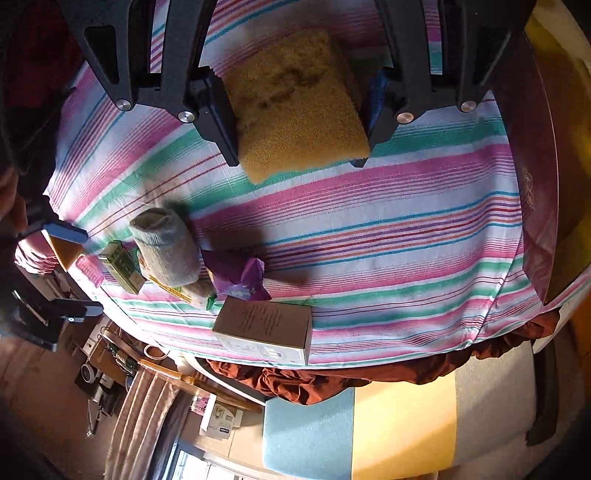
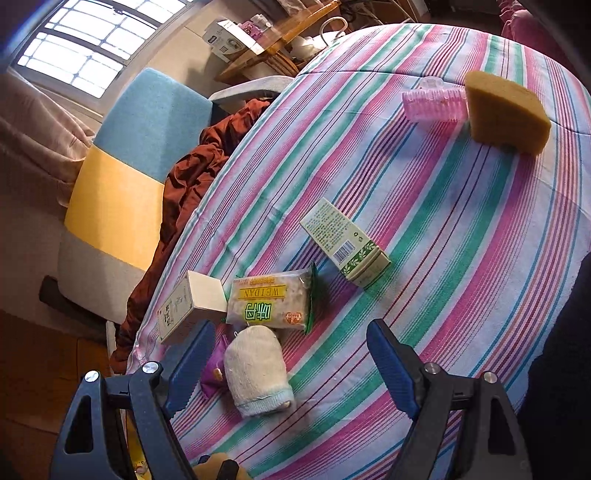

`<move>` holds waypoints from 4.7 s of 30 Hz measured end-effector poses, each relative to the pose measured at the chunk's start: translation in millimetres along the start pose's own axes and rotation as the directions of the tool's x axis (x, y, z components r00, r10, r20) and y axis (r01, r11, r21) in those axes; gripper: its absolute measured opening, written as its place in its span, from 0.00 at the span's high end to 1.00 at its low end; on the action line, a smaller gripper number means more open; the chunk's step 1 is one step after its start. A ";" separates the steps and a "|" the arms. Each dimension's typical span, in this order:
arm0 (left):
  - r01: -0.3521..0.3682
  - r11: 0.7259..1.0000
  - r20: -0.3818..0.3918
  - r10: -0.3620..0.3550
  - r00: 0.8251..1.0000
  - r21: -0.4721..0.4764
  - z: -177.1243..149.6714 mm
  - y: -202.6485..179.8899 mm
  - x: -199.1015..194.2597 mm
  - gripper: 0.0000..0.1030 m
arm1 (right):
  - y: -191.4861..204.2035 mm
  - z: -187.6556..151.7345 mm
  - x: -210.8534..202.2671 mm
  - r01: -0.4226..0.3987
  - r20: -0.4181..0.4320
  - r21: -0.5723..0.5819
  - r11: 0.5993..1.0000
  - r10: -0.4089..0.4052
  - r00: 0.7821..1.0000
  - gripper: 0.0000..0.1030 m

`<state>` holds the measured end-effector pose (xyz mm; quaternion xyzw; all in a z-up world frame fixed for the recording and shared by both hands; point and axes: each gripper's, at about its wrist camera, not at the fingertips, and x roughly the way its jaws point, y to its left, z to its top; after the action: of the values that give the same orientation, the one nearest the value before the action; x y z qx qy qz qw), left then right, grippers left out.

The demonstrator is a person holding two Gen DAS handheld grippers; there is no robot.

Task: Organize objects
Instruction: 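Hold the sponge in the left tool while the right tool grasps the green-and-white box, then carry the sponge with the left tool into the tray and release it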

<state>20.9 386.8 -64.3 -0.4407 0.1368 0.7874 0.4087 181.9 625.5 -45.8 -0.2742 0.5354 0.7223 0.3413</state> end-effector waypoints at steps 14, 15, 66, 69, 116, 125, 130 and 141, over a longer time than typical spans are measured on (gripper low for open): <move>-0.026 0.996 0.076 0.020 0.997 0.080 3.6 -4.5 18.6 0.39 | -1.7 -1.1 -5.1 0.072 0.042 0.003 0.997 -0.072 0.997 0.17; -0.028 0.996 0.081 0.022 0.997 0.083 3.1 -4.9 18.7 0.39 | -4.2 -0.2 -7.9 0.076 0.056 0.018 0.997 -0.077 0.995 0.17; 0.017 0.997 0.110 -0.025 0.994 0.074 -2.9 -1.6 18.4 0.35 | 12.1 10.4 46.9 0.400 -0.083 -0.295 0.868 -0.440 0.894 0.71; 0.019 0.997 0.111 -0.027 0.993 0.073 -3.1 -1.6 18.1 0.35 | 11.2 -20.8 41.7 0.367 -0.130 -0.312 0.876 -0.422 0.897 0.71; -0.051 0.996 0.193 0.036 0.981 0.071 -25.7 -0.8 -65.8 0.48 | 60.9 -73.7 52.3 0.231 -0.125 -0.555 0.799 -0.355 0.926 0.71; -0.063 0.998 0.218 0.056 0.974 0.024 -30.3 20.4 -99.1 0.48 | 69.6 -81.1 54.2 0.210 -0.130 -0.605 0.768 -0.356 0.925 0.71; -0.077 0.996 0.219 0.087 0.972 -0.053 -32.9 53.9 -115.7 0.48 | 76.3 -88.2 54.5 0.191 -0.134 -0.641 0.744 -0.353 0.926 0.71; -0.164 0.930 0.155 0.225 0.962 -0.329 -50.3 178.0 -149.9 0.47 | 83.8 -90.8 54.8 0.161 -0.145 -0.673 0.722 -0.343 0.928 0.71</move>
<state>-44.2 167.6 1.9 -0.4070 0.0135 0.8742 0.2644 84.9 533.0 -63.4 -0.5383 0.2482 0.7664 0.2473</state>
